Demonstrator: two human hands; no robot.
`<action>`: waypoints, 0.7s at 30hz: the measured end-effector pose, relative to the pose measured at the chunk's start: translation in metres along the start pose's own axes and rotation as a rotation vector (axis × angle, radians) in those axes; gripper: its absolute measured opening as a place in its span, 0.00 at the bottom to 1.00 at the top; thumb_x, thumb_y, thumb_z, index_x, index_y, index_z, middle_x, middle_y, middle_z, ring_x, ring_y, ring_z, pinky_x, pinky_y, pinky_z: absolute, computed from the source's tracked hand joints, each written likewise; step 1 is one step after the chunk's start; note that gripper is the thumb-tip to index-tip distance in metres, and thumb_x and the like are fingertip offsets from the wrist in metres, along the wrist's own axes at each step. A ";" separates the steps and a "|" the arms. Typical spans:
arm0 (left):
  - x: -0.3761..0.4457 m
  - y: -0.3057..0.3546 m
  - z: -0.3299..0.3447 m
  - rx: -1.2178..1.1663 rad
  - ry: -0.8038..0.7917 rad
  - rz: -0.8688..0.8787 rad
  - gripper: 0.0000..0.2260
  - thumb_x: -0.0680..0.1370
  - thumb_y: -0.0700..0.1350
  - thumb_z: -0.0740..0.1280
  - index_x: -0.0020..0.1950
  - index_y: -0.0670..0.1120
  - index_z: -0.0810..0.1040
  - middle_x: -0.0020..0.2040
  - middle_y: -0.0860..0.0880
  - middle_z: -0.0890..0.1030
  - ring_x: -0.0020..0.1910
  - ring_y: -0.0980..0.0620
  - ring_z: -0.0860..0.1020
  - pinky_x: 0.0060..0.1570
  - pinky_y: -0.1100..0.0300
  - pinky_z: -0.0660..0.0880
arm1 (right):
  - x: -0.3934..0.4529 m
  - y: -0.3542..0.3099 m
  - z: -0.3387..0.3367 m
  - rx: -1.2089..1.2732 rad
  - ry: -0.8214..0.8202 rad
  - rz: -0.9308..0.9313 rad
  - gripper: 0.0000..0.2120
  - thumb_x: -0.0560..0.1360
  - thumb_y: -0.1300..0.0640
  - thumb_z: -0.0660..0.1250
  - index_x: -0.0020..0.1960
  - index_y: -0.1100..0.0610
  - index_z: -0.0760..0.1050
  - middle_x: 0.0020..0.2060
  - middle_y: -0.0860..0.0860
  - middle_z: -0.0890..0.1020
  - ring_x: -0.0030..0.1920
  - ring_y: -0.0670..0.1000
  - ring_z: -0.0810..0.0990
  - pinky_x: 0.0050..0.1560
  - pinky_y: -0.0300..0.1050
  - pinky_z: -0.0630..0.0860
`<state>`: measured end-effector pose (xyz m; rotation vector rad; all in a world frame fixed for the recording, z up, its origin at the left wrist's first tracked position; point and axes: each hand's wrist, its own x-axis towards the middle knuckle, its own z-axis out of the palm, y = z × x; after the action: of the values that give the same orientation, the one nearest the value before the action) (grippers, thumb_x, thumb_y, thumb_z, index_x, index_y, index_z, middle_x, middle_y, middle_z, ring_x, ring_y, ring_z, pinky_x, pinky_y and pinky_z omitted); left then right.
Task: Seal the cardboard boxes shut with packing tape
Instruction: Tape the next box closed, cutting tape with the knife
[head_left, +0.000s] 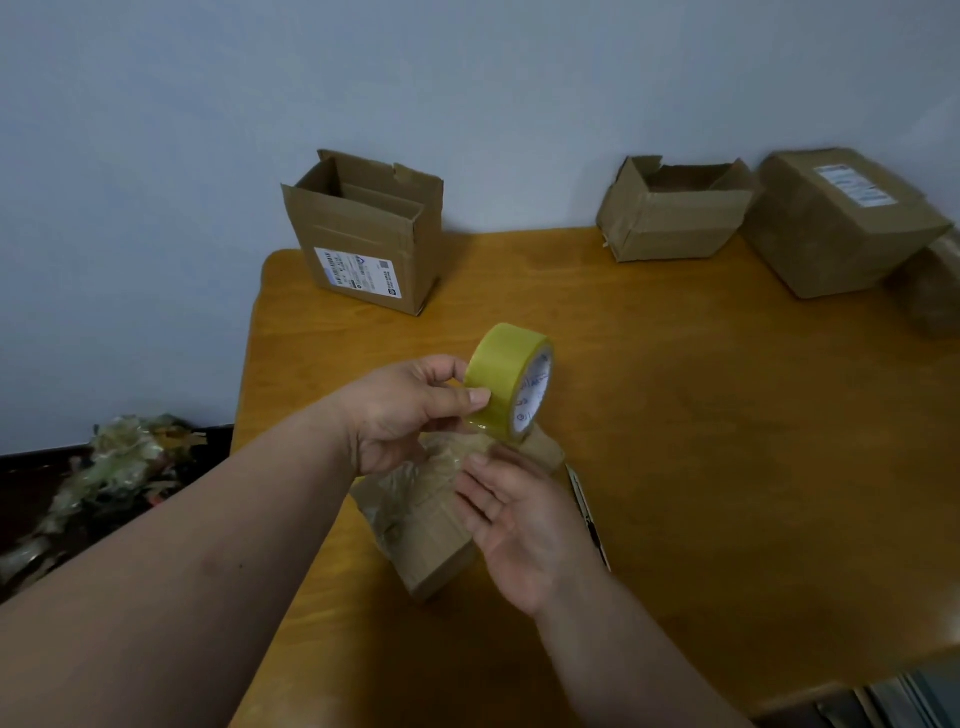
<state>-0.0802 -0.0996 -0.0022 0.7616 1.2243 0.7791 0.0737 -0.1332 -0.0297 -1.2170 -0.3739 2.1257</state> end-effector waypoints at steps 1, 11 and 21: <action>0.000 -0.001 0.000 0.004 0.001 0.003 0.14 0.69 0.46 0.72 0.53 0.48 0.75 0.43 0.46 0.78 0.42 0.52 0.75 0.33 0.61 0.73 | 0.003 0.001 0.004 0.021 0.012 -0.001 0.12 0.75 0.66 0.69 0.58 0.58 0.77 0.45 0.52 0.84 0.48 0.51 0.82 0.52 0.45 0.77; -0.003 0.000 -0.001 -0.074 0.026 0.007 0.03 0.78 0.41 0.67 0.45 0.49 0.77 0.46 0.47 0.83 0.43 0.52 0.82 0.30 0.62 0.79 | 0.014 0.004 0.008 -0.019 0.096 -0.069 0.05 0.77 0.60 0.69 0.52 0.56 0.79 0.35 0.51 0.81 0.32 0.46 0.76 0.36 0.40 0.71; -0.006 0.007 -0.013 -0.232 0.099 -0.071 0.08 0.69 0.51 0.71 0.44 0.50 0.75 0.47 0.48 0.84 0.47 0.44 0.85 0.67 0.25 0.49 | 0.010 -0.026 -0.014 -0.384 0.347 -0.500 0.07 0.75 0.65 0.67 0.39 0.57 0.74 0.29 0.49 0.72 0.31 0.46 0.68 0.31 0.39 0.65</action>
<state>-0.0949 -0.0995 0.0045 0.4922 1.2175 0.8908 0.0925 -0.1080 -0.0301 -1.4870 -0.8550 1.4248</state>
